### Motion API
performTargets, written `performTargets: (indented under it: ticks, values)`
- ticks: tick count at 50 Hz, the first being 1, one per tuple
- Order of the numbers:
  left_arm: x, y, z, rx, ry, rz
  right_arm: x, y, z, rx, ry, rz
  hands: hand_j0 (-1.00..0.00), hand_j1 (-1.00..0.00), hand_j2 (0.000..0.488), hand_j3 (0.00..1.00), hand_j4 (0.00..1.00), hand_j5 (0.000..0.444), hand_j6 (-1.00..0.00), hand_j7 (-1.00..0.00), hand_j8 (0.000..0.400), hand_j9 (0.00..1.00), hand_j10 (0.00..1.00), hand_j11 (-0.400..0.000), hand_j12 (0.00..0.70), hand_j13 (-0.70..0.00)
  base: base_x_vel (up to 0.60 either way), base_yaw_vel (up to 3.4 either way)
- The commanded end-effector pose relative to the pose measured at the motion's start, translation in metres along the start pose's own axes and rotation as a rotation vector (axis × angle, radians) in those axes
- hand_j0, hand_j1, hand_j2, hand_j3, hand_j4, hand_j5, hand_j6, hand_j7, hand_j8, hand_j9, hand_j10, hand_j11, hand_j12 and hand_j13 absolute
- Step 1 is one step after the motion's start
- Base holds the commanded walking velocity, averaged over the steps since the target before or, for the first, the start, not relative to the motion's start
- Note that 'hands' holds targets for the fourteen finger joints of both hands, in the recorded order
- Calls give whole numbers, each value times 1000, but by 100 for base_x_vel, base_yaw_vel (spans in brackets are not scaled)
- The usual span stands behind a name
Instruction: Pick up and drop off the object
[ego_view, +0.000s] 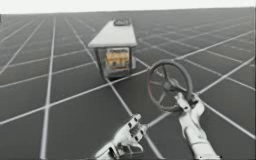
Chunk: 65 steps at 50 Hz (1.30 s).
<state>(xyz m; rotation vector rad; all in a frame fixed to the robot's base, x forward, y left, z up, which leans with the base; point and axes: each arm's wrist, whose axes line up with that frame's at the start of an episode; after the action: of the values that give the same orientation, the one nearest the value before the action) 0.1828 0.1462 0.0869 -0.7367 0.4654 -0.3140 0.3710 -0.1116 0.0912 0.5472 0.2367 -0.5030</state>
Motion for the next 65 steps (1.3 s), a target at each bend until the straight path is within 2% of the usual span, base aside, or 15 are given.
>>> performTargets:
  ticks: [1, 65]
  values:
    - [2, -4, 1, 15, 4, -8, 2, -2, 9, 30, -29, 4, 0, 0, 0, 1000, 1000, 0, 0, 0, 0, 1000, 1000, -400, 0, -700, 59, 1]
    - [2, -4, 1, 15, 4, -8, 2, -2, 9, 30, -29, 4, 0, 0, 0, 1000, 1000, 0, 0, 0, 0, 1000, 1000, -400, 0, -700, 59, 0]
